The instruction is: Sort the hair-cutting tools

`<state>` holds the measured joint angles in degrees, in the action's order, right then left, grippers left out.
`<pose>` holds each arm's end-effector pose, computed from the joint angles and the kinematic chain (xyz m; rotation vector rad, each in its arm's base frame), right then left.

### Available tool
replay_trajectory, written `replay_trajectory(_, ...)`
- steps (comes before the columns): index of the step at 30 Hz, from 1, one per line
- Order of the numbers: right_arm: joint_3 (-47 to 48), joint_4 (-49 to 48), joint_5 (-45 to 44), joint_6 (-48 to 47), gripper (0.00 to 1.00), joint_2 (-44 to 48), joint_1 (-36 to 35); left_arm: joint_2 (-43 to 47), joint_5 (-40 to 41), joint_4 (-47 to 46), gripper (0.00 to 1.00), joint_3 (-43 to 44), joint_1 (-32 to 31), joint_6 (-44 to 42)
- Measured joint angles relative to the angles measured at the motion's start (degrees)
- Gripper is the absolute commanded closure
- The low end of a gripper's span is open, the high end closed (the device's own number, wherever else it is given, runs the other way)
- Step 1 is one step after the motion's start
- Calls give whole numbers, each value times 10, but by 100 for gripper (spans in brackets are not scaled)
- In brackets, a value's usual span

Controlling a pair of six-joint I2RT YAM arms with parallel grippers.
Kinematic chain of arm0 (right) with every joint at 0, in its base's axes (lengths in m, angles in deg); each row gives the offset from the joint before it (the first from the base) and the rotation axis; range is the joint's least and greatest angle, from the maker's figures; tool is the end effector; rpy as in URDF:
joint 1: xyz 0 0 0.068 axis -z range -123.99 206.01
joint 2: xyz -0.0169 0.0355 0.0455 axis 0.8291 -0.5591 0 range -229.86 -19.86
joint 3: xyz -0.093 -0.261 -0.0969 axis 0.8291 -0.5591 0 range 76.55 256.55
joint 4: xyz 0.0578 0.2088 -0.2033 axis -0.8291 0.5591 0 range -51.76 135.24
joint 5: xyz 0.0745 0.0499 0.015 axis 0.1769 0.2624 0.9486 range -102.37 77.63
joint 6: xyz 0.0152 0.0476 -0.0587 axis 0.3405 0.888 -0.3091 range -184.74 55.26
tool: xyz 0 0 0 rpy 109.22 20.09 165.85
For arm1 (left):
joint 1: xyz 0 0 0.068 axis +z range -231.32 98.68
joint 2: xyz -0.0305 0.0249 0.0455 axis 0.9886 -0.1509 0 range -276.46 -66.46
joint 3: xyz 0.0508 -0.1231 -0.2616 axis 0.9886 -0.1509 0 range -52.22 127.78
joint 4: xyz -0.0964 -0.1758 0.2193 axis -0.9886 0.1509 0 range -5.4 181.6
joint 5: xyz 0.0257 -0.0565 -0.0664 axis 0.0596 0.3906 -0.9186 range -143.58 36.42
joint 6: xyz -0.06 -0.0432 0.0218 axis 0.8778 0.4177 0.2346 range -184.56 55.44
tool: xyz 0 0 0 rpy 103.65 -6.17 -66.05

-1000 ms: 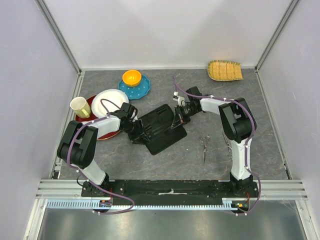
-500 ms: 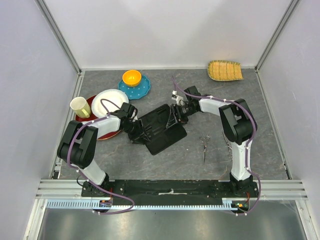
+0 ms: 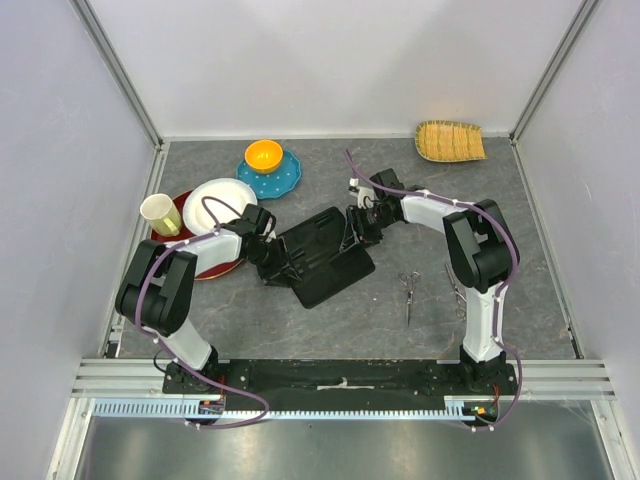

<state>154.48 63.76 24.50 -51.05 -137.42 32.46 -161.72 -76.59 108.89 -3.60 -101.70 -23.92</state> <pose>0.4071 0.2203 0.1176 -0.4370 2.7195 1.0608 0.2984 -0.1382 0.1062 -0.4212 2.9326 -0.7717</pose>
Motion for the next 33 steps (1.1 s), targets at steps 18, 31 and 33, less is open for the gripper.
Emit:
replay_trajectory(18, 0, 8, -179, 7, 43, 49, 42, 1, 8, -13, 48, 1, -2, 0)
replay_trajectory(31, 0, 7, -254, 28, 71, 78, 50, 16, 53, -17, 46, 5, -4, 0)
replay_trajectory(33, 1, 7, -254, 29, 71, 78, 48, 18, 62, -17, 45, 5, -4, 0)
